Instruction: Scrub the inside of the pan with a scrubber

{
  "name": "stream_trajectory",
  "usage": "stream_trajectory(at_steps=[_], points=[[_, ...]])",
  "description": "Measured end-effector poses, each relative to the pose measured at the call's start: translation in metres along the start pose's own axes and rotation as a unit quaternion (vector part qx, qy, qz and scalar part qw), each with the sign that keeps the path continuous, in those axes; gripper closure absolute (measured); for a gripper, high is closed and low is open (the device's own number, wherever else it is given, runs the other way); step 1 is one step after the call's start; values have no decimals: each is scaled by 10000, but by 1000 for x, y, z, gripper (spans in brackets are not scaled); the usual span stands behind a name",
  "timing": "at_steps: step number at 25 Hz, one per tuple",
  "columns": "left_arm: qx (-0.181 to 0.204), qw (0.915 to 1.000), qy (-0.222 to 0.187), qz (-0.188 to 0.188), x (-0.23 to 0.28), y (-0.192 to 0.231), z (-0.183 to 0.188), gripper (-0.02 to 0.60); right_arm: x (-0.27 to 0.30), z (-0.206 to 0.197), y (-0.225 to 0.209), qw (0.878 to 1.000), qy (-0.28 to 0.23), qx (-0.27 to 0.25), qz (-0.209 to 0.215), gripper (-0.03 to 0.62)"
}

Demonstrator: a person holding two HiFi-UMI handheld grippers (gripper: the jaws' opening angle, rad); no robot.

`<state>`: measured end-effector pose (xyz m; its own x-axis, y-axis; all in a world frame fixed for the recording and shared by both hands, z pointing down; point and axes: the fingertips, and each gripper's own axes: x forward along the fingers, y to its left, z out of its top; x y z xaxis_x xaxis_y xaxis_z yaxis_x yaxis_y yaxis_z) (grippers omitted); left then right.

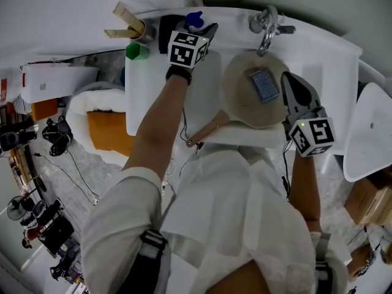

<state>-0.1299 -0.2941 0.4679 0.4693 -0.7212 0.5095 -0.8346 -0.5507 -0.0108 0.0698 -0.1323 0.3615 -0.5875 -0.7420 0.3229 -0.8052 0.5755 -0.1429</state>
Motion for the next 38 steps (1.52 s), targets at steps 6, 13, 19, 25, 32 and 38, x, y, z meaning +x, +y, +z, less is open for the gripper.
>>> stream_trajectory(at_steps=[6, 13, 19, 25, 32, 38], points=[[-12, 9999, 137, 49, 17, 6, -7, 357, 14, -2, -4, 9999, 102, 21, 48, 586], [209, 9993, 288, 93, 33, 9, -14, 359, 26, -4, -10, 9998, 198, 24, 69, 586], [149, 9998, 67, 143, 38, 12, -9, 331, 29, -4, -14, 9997, 225, 56, 67, 586], [78, 9999, -124, 53, 35, 13, -3, 248, 29, -4, -16, 9997, 227, 103, 69, 586], [-44, 9998, -101, 154, 13, 13, -5, 216, 24, -2, -17, 9997, 174, 162, 78, 586], [44, 9992, -95, 377, -23, 7, -8, 216, 18, 2, -11, 9997, 57, 195, 126, 586]])
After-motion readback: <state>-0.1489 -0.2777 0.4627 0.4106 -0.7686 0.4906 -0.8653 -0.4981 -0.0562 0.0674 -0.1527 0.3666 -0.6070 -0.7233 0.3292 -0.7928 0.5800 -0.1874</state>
